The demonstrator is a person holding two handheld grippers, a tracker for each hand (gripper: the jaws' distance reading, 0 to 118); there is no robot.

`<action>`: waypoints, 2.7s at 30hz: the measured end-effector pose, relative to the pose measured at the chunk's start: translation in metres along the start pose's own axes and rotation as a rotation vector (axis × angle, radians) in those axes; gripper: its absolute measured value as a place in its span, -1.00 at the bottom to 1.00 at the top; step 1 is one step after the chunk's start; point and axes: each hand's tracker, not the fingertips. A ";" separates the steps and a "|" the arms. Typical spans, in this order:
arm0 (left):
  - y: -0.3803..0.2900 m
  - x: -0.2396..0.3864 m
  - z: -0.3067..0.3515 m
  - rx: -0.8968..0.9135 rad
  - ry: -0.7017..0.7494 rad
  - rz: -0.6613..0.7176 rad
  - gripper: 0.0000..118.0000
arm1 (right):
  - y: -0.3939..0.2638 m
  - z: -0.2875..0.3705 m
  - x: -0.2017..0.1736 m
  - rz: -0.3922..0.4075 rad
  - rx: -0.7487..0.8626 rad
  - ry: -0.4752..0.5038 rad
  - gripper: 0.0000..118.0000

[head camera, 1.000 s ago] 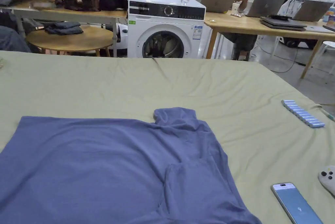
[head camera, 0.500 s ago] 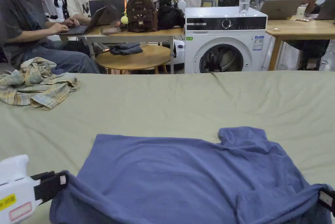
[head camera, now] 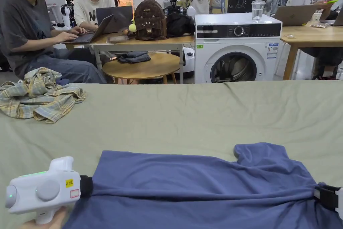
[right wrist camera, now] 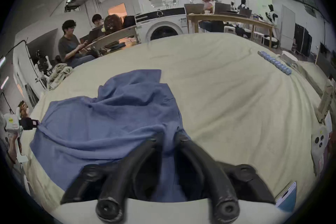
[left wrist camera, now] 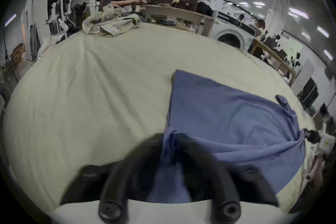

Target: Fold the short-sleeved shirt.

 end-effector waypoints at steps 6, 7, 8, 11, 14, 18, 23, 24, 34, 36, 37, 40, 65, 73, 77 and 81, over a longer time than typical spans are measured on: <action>0.000 0.027 0.064 0.244 -0.090 -0.133 0.01 | 0.014 0.041 -0.017 0.066 0.144 -0.019 0.27; 0.002 0.035 0.077 0.286 -0.115 -0.139 0.01 | 0.017 0.051 -0.026 0.087 0.166 -0.037 0.26; 0.003 0.042 0.089 0.308 -0.140 -0.138 0.01 | 0.018 0.059 -0.034 0.102 0.185 -0.041 0.27; 0.001 0.057 0.119 0.339 -0.237 -0.131 0.01 | 0.016 0.083 -0.054 0.138 0.220 -0.022 0.27; -0.008 0.073 0.141 0.358 -0.301 -0.174 -0.05 | 0.009 0.097 -0.067 0.155 0.234 0.029 0.15; -0.021 0.090 0.150 0.347 -0.323 -0.196 -1.00 | -0.002 0.098 -0.080 0.145 0.228 0.040 -1.00; -0.027 0.088 0.148 0.321 -0.333 -0.209 -1.00 | -0.010 0.097 -0.082 0.109 0.199 0.079 -1.00; -0.026 0.082 0.147 0.318 -0.330 -0.192 -1.00 | -0.012 0.098 -0.083 0.119 0.203 0.075 -1.00; -0.044 -0.042 0.092 0.081 -0.216 0.149 -0.12 | -0.023 0.099 -0.064 0.056 0.160 0.166 -1.00; -0.054 -0.049 0.077 0.034 -0.212 0.161 -0.12 | -0.024 0.097 -0.061 0.050 0.150 0.179 -1.00; -0.059 -0.046 0.070 -0.011 -0.226 0.175 -0.12 | -0.025 0.097 -0.060 0.052 0.144 0.177 -1.00; -0.071 -0.037 0.048 -0.107 -0.224 0.171 -0.12 | -0.026 0.096 -0.058 0.073 0.125 0.161 -1.00; -0.071 0.026 0.049 -0.145 -0.060 -0.094 -0.98 | -0.056 0.019 0.005 -0.163 -0.119 -0.056 -0.07; -0.064 0.010 0.086 -0.068 -0.158 -0.008 -0.98 | -0.043 0.053 0.006 -0.144 -0.062 -0.031 -0.95; -0.058 -0.001 0.133 -0.004 -0.194 -0.021 -0.99 | -0.031 0.082 0.004 -0.147 -0.035 -0.014 -0.95; -0.075 -0.012 0.171 0.002 -0.236 -0.048 -0.99 | -0.045 0.121 0.010 -0.126 -0.020 -0.038 -0.95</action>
